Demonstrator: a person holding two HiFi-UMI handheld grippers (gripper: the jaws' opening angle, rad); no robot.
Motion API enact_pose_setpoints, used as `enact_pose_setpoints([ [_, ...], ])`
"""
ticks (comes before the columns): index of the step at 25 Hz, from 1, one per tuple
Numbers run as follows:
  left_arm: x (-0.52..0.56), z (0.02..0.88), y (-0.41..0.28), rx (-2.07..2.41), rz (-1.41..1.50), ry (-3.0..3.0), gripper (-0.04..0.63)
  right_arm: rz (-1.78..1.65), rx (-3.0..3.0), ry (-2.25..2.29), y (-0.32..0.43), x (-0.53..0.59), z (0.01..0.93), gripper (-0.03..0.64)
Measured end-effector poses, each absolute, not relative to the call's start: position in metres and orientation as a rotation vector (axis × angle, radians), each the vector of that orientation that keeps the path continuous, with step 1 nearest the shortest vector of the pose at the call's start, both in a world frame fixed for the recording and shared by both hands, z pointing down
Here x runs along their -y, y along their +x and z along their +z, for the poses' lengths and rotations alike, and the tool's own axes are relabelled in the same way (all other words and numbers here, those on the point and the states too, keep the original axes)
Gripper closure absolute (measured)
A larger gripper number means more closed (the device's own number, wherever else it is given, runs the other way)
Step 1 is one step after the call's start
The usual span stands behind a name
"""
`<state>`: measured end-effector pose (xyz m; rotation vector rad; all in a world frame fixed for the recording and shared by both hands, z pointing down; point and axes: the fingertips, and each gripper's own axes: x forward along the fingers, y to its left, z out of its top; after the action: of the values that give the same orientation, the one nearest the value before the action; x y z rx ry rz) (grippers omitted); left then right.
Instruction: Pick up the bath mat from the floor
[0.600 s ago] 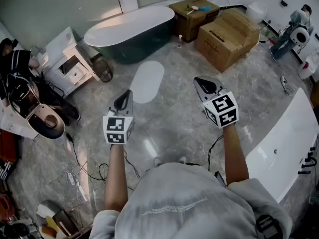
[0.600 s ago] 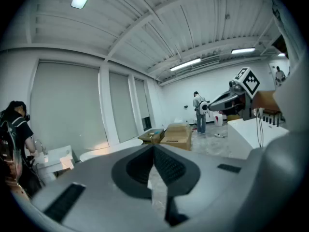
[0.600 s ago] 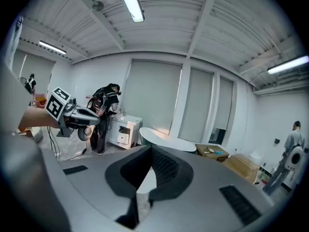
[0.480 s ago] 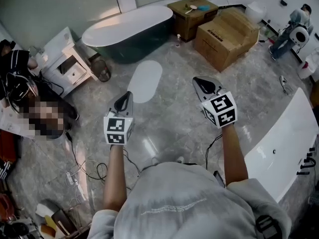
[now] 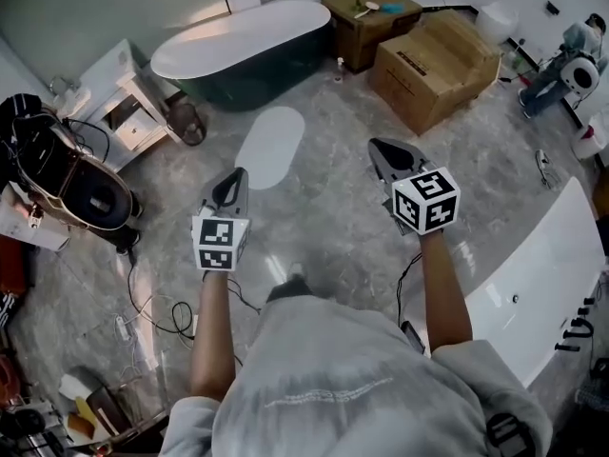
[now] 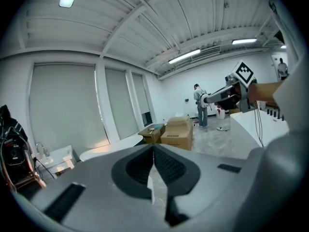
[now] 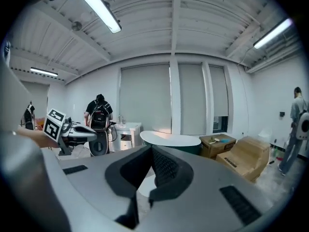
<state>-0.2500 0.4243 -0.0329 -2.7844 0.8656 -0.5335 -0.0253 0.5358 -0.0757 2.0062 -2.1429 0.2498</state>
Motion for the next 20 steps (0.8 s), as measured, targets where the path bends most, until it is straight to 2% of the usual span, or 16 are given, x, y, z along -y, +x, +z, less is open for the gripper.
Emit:
enact_pose_setpoints([
  [9,-0.378,-0.016,-0.208,-0.860,-0.551,-2.763,0.577,0.291,2.155,1.976,0.023,-0.493,-0.058,0.603],
  [20,-0.230,0.038,-0.143,-1.013,-0.564,-2.905,0.577,0.256,2.055,1.772,0.108,-0.359,-0.038,0.603],
])
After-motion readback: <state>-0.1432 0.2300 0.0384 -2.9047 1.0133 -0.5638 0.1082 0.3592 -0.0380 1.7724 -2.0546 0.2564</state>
